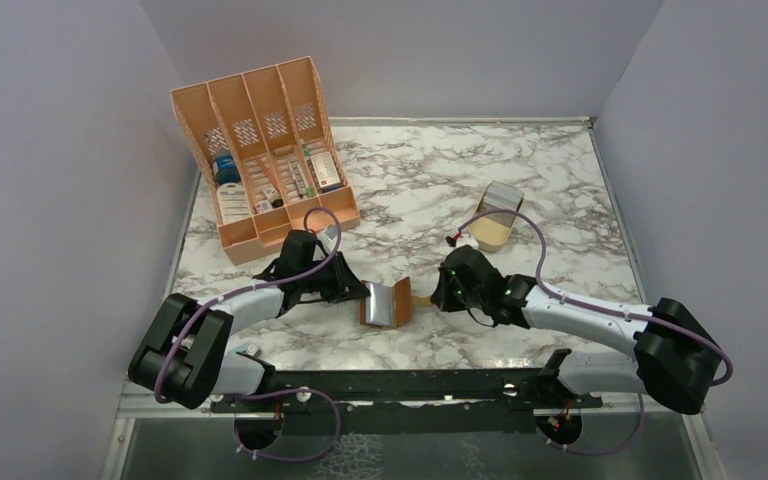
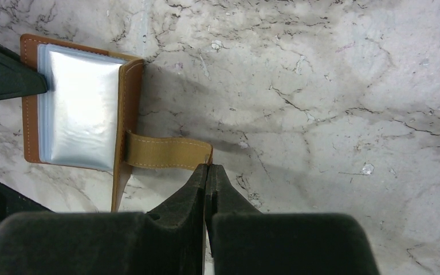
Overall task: Put the credit cards into the card holder
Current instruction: Open the card holder at the center of the board.
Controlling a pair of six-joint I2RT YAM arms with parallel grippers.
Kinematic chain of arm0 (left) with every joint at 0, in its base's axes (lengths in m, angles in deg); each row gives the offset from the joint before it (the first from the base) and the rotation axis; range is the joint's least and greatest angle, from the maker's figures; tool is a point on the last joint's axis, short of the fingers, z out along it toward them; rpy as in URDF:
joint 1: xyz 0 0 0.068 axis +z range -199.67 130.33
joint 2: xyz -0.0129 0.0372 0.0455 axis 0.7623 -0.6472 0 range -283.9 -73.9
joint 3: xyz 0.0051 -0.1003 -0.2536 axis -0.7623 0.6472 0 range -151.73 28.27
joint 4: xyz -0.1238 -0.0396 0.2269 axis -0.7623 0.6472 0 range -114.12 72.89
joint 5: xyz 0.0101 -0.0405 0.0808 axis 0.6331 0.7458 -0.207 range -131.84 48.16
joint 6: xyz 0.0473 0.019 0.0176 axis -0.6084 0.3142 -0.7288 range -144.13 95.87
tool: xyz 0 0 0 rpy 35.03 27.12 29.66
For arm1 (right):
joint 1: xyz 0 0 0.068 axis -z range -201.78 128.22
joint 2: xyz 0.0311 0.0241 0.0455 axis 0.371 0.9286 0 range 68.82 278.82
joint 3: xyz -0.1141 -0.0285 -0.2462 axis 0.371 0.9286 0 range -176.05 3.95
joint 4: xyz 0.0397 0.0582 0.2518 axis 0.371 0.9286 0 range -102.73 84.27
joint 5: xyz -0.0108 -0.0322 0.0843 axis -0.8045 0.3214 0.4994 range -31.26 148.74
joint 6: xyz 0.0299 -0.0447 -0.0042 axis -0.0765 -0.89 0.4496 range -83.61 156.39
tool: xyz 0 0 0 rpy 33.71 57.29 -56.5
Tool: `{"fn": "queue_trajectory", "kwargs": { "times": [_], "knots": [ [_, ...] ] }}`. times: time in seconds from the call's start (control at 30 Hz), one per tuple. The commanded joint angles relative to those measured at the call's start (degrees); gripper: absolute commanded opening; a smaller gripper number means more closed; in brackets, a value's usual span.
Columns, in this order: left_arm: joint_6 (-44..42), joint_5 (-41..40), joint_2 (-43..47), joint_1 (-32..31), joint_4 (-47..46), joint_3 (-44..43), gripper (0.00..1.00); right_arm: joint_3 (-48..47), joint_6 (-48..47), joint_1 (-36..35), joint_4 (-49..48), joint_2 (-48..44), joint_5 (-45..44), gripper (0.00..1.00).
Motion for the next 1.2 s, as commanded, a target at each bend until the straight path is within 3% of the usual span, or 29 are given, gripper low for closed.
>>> {"fn": "queue_trajectory", "kwargs": {
  "times": [0.0, 0.1, 0.2, 0.27, 0.5, 0.87, 1.17],
  "knots": [
    [0.3, 2.7, -0.5, -0.4, -2.6, 0.3, 0.12, -0.3, 0.6, 0.1, -0.6, -1.1, 1.1, 0.01],
    [0.9, 3.2, 0.1, -0.5, -2.6, -0.1, 0.01, -3.1, 0.5, 0.1, 2.6, -2.0, 3.7, 0.05],
    [1.1, 3.0, 2.1, -0.8, -0.4, -1.3, 0.0, -8.8, -0.1, 0.1, 5.2, -4.7, 9.9, 0.19],
    [1.1, 2.6, 2.9, -0.9, 0.5, -1.7, 0.0, -9.7, 0.0, 0.1, 3.7, -5.5, 13.4, 0.24],
    [0.9, 0.5, 4.0, -1.4, 2.6, -2.7, 0.0, -8.9, 2.9, 0.0, -7.1, -1.3, 26.4, 0.32],
    [1.3, -0.6, 3.9, -2.1, 3.7, -3.0, 0.0, -8.3, 3.7, -0.6, -12.7, 9.1, 28.3, 0.45],
    [2.7, 0.4, 5.6, -2.3, 2.6, -1.8, 0.0, -4.1, 3.8, -0.6, -18.1, 15.3, 29.1, 0.46]
  ]
}}
